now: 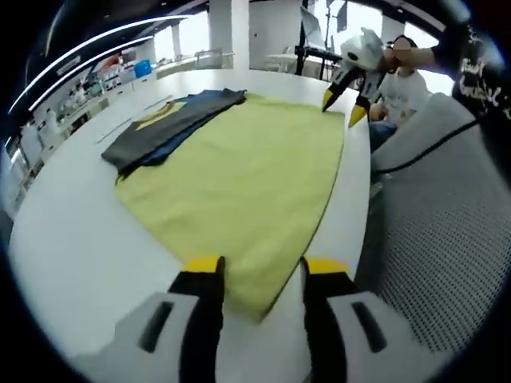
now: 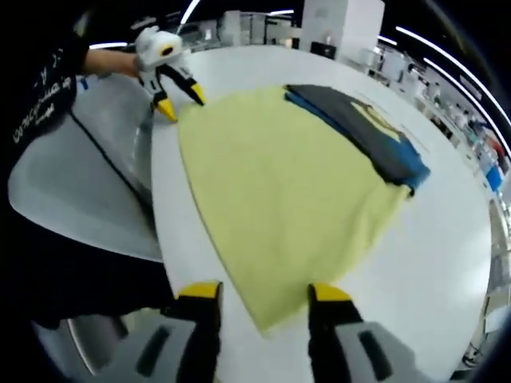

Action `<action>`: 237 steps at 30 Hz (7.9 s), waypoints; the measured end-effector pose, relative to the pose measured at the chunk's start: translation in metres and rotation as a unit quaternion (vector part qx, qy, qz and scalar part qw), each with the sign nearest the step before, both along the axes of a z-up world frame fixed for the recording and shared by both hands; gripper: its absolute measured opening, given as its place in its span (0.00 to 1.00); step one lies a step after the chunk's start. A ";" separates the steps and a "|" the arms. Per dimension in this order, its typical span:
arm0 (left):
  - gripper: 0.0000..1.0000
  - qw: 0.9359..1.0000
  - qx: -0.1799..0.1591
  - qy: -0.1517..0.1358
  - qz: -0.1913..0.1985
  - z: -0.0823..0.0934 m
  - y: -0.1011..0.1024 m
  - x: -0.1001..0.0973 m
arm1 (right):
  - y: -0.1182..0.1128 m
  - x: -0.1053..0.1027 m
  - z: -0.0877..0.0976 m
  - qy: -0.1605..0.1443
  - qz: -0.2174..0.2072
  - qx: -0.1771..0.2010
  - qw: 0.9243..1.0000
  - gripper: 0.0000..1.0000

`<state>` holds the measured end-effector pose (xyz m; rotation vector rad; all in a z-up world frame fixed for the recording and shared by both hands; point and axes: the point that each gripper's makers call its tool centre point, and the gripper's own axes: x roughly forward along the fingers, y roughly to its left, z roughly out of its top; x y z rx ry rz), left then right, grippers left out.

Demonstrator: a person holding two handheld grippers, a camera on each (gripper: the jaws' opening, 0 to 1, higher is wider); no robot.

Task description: Fold the garment on the visible template until the final outline fits inside the template.

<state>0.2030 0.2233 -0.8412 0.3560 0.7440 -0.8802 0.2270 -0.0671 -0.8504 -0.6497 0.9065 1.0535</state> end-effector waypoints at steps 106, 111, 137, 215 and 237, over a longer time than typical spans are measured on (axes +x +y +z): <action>0.00 0.992 0.036 -0.087 0.078 0.105 0.018 0.002 | -0.002 0.010 0.105 -0.131 -0.095 0.023 0.987 0.00; 0.00 0.989 0.017 -0.099 0.108 0.115 0.026 0.024 | 0.001 0.031 0.116 -0.144 -0.103 0.029 0.984 0.00; 0.00 0.962 0.027 -0.215 0.168 0.173 0.033 0.134 | 0.014 0.144 0.170 -0.271 -0.099 -0.030 0.957 0.00; 0.07 0.970 0.127 -0.134 0.156 0.019 0.065 0.263 | 0.034 0.272 0.025 -0.152 -0.176 0.027 0.972 0.21; 0.06 0.950 0.229 -0.203 0.067 0.001 0.076 0.263 | 0.037 0.280 0.017 -0.196 -0.134 -0.005 0.971 0.19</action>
